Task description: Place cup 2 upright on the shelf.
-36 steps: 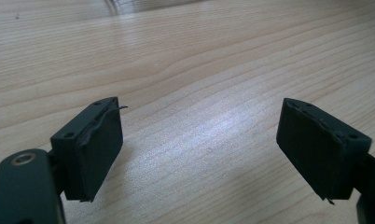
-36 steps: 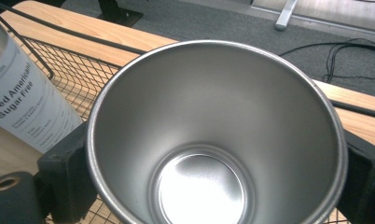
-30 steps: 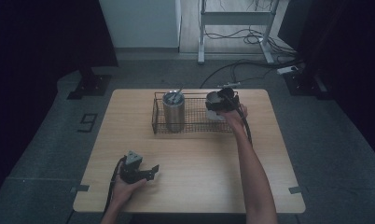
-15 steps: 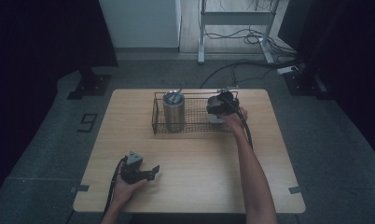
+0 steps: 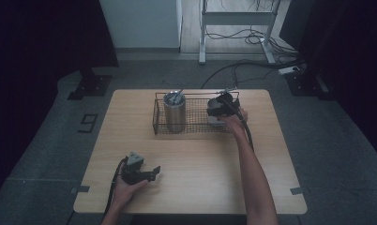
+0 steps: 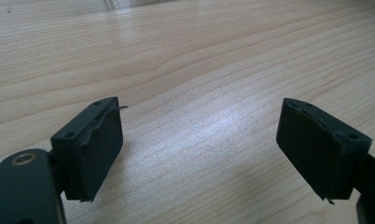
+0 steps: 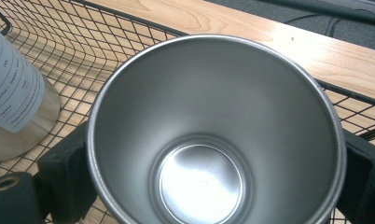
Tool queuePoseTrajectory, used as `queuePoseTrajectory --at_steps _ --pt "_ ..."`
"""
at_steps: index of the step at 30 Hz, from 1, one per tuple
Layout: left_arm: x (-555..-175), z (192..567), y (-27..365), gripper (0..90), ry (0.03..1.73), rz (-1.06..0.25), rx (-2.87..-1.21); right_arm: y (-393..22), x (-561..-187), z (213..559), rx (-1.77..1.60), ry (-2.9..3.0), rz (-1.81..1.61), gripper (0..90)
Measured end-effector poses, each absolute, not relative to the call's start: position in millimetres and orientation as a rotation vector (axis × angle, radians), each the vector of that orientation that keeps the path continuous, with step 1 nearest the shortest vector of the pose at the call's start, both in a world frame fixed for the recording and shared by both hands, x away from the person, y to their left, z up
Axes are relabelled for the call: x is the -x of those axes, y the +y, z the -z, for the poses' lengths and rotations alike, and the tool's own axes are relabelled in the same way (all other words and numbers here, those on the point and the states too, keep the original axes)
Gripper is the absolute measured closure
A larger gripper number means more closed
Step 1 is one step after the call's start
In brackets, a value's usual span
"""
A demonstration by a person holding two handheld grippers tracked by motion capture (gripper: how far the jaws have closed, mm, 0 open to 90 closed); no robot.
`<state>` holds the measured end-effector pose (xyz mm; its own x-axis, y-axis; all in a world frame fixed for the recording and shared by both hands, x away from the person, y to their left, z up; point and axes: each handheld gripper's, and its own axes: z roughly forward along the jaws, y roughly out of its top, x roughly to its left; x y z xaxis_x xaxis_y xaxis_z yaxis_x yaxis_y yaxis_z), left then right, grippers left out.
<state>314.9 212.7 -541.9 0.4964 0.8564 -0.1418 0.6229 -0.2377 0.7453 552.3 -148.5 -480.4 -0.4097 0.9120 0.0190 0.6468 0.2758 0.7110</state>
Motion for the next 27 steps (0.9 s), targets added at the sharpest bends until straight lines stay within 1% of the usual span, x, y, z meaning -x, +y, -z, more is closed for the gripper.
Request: queuePoseTrajectory --at_steps 11,14,17,27 --pt "-314.6 542.2 211.2 15.0 1.212 -0.373 -1.969 -149.3 -549.6 480.2 -1.425 2.18 -0.87 5.7" --pt "-314.7 542.4 211.1 15.1 1.212 -0.371 -1.97 -149.0 -548.7 478.6 -1.434 2.167 -0.883 3.2" --pt "-314.9 542.6 211.1 15.1 1.214 -0.37 -1.97 -151.3 -546.9 472.4 -1.441 2.128 -0.931 1.3" --pt "-314.0 542.1 209.5 15.1 1.209 -0.364 -1.969 -157.8 -537.7 454.5 -1.449 2.055 -1.042 1.6"
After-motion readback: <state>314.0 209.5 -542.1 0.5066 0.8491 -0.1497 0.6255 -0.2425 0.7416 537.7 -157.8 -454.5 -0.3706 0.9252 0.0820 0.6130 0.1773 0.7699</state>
